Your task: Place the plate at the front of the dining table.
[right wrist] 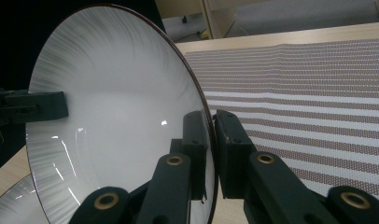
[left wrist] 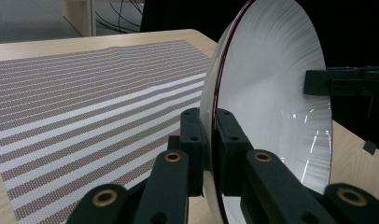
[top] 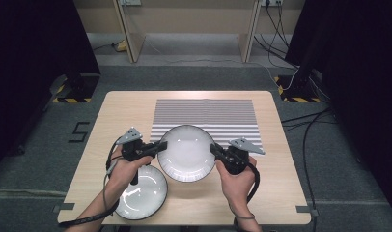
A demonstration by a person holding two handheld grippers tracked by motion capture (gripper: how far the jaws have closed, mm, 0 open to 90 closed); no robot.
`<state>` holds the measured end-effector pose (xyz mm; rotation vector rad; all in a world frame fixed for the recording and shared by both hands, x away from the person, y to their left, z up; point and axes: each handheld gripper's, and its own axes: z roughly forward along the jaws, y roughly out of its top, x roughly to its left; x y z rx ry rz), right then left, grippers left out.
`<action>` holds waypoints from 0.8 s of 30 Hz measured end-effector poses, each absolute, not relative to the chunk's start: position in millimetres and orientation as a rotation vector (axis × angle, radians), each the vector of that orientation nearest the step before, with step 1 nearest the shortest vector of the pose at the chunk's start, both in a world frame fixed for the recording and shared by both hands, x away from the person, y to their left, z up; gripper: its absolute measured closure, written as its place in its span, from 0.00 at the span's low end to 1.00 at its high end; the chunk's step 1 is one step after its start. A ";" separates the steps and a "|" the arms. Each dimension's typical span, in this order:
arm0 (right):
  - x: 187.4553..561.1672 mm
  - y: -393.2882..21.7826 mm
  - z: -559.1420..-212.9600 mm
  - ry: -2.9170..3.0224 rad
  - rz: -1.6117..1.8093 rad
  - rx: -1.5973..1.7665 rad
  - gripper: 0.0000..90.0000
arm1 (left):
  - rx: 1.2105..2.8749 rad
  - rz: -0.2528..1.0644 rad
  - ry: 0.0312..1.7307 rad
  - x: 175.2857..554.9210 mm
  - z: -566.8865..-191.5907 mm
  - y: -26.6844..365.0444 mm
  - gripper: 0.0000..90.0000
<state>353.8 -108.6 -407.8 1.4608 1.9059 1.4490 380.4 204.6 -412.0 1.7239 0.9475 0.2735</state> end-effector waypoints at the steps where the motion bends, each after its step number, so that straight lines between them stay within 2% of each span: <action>1: 354.2 -109.2 -407.7 1.904 1.448 1.464 0.93 | 1.725 0.274 0.947 381.1 -411.7 203.9 0.92; 24: 366.8 -117.0 -401.8 1.880 1.429 1.461 0.92 | 1.724 0.276 0.935 398.4 -404.8 194.1 0.92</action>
